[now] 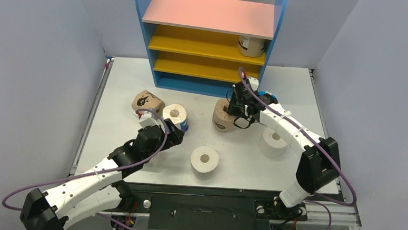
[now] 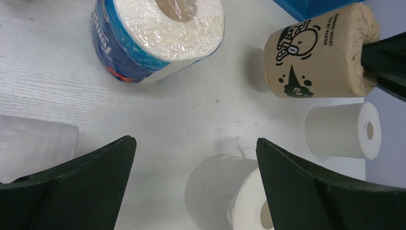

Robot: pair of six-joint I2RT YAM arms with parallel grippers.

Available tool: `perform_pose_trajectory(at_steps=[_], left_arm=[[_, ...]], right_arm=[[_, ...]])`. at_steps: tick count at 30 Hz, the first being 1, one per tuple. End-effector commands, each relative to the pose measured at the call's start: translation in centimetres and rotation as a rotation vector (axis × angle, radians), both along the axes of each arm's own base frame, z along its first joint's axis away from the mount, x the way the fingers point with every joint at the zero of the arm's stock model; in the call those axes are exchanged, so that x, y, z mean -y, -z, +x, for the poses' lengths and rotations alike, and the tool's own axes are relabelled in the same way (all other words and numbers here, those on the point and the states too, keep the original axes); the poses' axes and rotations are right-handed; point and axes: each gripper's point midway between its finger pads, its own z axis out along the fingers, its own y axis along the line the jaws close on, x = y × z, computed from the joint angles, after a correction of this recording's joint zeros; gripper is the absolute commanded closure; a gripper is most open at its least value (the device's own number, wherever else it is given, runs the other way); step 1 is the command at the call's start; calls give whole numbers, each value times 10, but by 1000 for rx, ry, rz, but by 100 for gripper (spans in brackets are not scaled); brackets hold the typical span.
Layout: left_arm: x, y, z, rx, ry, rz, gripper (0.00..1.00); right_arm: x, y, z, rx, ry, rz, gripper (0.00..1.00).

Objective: Place and organize the paper towels onto the shelf
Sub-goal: Pick up the paper towel from the center of the board, then place the paper towel on the shelf.

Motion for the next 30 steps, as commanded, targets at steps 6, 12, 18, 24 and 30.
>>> perform_pose_trajectory(at_steps=[6, 12, 18, 24, 30], left_arm=[[12, -32, 17, 69, -5, -45, 3], [4, -63, 32, 122, -96, -52, 3], [-1, -97, 51, 219, -187, -99, 3], [3, -132, 70, 344, -224, -146, 4], [17, -163, 95, 503, -174, -165, 4]], right_arm=[[7, -120, 22, 242, 178, 210, 69], [19, -168, 38, 318, 316, 313, 69], [21, -201, 53, 369, 411, 396, 69], [17, -224, 62, 391, 450, 464, 69], [18, -235, 71, 401, 466, 476, 69]])
